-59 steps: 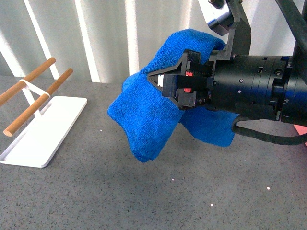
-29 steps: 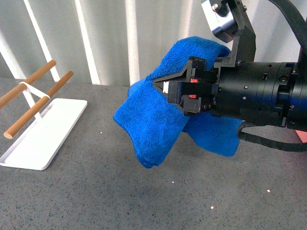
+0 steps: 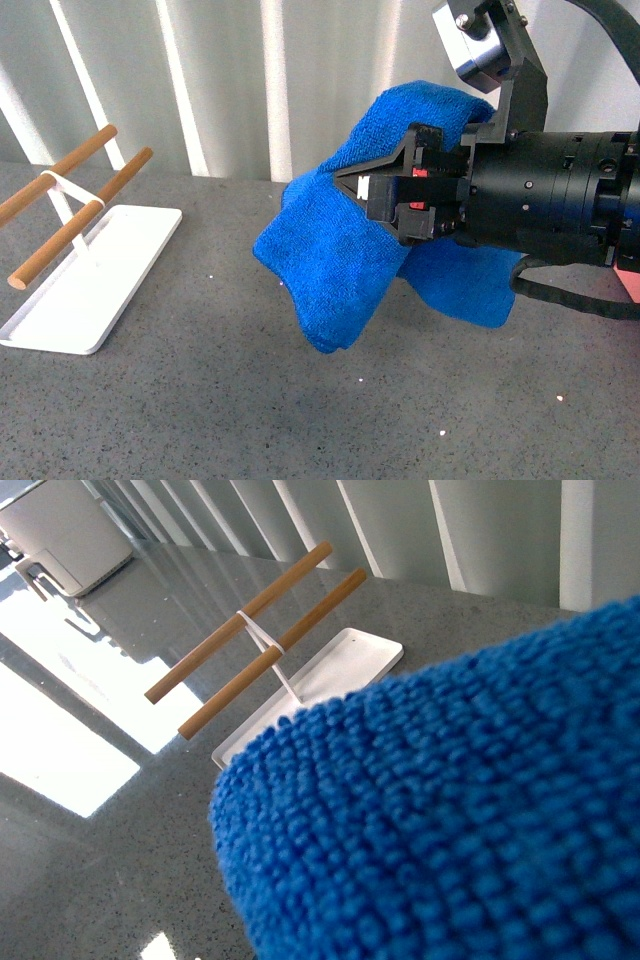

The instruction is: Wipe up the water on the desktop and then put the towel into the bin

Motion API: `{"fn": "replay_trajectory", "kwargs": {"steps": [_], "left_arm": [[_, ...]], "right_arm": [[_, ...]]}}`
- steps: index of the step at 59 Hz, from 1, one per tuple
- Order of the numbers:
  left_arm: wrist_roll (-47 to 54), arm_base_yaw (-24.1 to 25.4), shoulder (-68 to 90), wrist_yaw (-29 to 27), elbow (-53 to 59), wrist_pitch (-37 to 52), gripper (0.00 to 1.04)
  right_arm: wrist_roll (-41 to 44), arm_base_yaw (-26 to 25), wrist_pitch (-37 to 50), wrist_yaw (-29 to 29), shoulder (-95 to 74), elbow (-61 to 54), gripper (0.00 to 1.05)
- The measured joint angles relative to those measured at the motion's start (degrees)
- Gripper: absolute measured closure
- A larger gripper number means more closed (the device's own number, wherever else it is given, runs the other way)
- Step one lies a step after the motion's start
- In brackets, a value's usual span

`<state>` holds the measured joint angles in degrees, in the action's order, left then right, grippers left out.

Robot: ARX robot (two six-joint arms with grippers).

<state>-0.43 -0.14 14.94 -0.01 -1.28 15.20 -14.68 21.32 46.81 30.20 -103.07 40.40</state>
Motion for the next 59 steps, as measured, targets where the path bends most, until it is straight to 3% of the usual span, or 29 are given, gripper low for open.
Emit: {"fn": "replay_trajectory", "kwargs": {"steps": [20,28,47,59], "left_arm": [[0.0,0.0,-4.9,0.0,0.0,-4.9,1.01],[0.0,0.0,-13.2,0.0,0.0,-14.7,1.01],[0.0,0.0,-14.7,0.0,0.0,-15.2,1.01],[0.0,0.0,-14.7,0.0,0.0,-15.2,0.68]], "right_arm": [[0.1,-0.3,-2.0,-0.2,0.9,0.0,1.00],[0.1,-0.6,-3.6,-0.3,1.1,0.0,1.00],[1.4,-1.4,-8.0,-2.5,1.2,0.1,1.00],[1.3,-1.8,-20.2,-4.8,-1.4,3.1,1.00]]}}
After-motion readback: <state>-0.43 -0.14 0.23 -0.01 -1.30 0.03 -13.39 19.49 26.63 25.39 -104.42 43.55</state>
